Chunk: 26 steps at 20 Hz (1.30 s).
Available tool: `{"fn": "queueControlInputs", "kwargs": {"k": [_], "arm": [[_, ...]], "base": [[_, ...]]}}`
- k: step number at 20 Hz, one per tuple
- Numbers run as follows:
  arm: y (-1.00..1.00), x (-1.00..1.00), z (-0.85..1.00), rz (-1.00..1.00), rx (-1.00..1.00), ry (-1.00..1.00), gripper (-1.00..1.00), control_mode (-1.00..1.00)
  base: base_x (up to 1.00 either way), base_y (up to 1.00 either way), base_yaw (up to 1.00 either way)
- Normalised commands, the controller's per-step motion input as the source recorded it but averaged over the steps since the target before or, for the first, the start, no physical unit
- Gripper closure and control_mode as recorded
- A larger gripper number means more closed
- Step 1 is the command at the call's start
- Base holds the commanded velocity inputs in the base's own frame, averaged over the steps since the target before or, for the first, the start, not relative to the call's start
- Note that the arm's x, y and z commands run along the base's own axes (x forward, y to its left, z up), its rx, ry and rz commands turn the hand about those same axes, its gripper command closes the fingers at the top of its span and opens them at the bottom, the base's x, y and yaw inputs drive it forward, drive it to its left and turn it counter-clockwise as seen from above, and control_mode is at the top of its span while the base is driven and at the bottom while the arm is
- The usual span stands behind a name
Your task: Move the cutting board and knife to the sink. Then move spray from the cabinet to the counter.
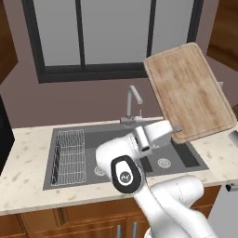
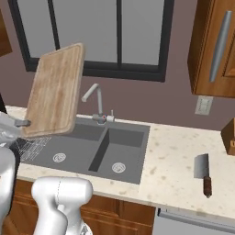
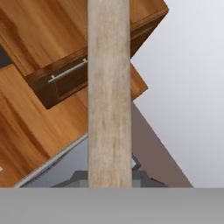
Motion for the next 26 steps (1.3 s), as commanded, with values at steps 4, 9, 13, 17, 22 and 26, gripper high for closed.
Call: {"fn": "queueControlInputs", "kwargs": {"k": [4,9,13,17,22,26], "arm": [[1.0,-0.04,-0.12,0.0,-0.04,0.27,1.0,-1.0],[0.44,0.0,-0.24,0.0,0.0,0.14,1.0,-1.0],[0.0,-0.05,-0.5,0.0,0.05,0.06,1.0,-1.0],[0.01,-0.09,-0.61,0.0,0.03,0.18,1.0,-1.0],[0.34,-0.06,-0.51,0.0,0.0,0.35,1.0,-1.0],[0.59,0.0,-0.28,0.0,-0.03,0.45,1.0,-1.0]], "base": [[0.0,0.0,0.0],[0.0,0.0,0.0],[0.0,0.0,0.0],[0.0,0.0,0.0],[0.0,0.0,0.0],[0.0,0.0,0.0]]}}
